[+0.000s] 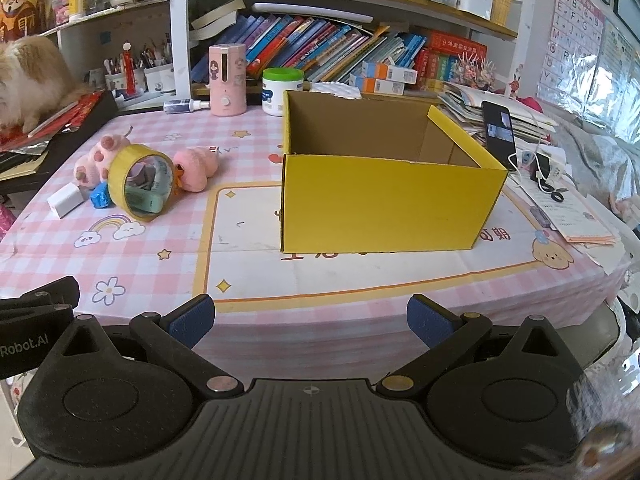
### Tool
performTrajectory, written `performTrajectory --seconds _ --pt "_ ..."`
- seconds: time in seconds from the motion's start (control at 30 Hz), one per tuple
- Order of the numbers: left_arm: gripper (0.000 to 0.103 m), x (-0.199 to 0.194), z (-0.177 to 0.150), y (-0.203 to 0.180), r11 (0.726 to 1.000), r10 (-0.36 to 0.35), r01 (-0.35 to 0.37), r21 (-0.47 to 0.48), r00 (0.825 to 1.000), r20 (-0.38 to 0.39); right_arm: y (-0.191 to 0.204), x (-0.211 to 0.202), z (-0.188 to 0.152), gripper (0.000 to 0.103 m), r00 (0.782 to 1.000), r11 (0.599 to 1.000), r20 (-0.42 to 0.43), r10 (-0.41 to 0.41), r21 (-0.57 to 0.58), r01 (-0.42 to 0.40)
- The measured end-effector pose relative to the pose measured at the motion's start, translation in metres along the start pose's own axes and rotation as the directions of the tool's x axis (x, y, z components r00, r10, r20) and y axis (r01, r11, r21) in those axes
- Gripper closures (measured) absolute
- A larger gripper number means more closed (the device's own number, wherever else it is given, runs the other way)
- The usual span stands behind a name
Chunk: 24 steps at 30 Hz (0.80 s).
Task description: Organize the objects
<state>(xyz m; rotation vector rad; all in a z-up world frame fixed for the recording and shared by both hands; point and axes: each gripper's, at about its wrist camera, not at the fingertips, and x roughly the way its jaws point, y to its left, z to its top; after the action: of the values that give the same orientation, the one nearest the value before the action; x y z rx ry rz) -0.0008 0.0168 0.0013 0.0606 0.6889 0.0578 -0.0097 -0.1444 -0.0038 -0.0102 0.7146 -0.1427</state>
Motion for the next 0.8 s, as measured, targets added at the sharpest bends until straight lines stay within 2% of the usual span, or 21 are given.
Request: performTrajectory --seconds 0.8 --pt "0.000 -0.001 -0.001 0.020 1.000 0.008 -0.008 -0.023 1.000 0.002 0.016 -0.006 0.000 0.000 1.000 1.000 0.008 0.015 -0.017 -0.015"
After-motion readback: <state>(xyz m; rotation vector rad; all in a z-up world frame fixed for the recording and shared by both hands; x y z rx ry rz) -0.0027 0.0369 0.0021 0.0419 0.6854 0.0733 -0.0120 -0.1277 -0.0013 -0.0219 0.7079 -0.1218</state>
